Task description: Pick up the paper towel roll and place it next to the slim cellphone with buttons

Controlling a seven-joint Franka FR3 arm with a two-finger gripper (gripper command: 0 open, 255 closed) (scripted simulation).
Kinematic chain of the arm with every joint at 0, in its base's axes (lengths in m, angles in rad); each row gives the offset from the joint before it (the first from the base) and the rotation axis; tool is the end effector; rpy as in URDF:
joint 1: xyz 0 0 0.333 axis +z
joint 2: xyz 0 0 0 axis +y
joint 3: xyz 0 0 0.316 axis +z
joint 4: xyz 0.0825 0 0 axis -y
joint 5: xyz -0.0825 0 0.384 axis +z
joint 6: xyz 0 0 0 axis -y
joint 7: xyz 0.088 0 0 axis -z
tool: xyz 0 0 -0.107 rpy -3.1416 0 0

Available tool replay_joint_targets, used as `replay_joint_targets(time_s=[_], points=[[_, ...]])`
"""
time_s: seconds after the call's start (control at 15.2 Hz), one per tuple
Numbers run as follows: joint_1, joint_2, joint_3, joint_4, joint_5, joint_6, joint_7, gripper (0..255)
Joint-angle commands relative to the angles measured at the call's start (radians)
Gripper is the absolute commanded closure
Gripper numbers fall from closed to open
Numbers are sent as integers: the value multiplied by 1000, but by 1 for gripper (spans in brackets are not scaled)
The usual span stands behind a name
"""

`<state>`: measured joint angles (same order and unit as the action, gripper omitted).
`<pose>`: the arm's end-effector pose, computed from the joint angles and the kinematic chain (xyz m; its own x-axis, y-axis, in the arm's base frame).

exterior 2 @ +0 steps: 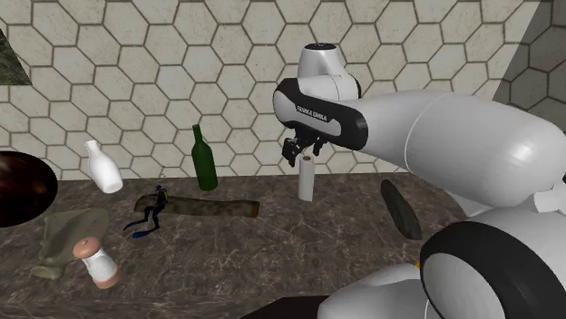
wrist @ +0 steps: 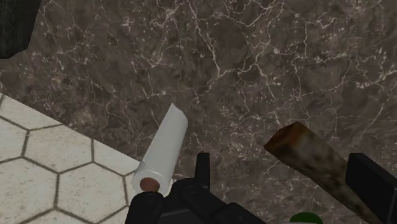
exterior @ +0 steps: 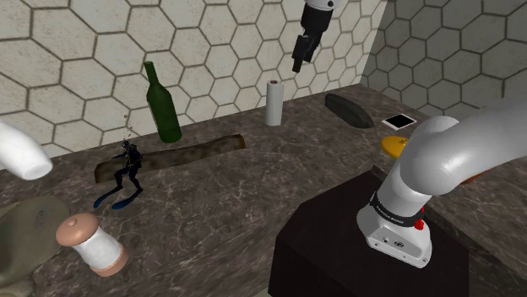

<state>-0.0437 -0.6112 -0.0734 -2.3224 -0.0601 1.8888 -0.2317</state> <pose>0.3802 -0.0544 0.5766 0.9760 0.1403 0.1668 0.1324 -0.9895 0.0572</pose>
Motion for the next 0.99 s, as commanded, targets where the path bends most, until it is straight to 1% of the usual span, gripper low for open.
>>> replay_joint_targets(time_s=[0.0, 0.46, 0.92], points=[[-6, 60, -21, 14, -6, 44, -21, 0], [-21, 303, -89, 110, -1, 180, -94, 0], [-37, 563, -144, 266, 47, 269, -179, 0]])
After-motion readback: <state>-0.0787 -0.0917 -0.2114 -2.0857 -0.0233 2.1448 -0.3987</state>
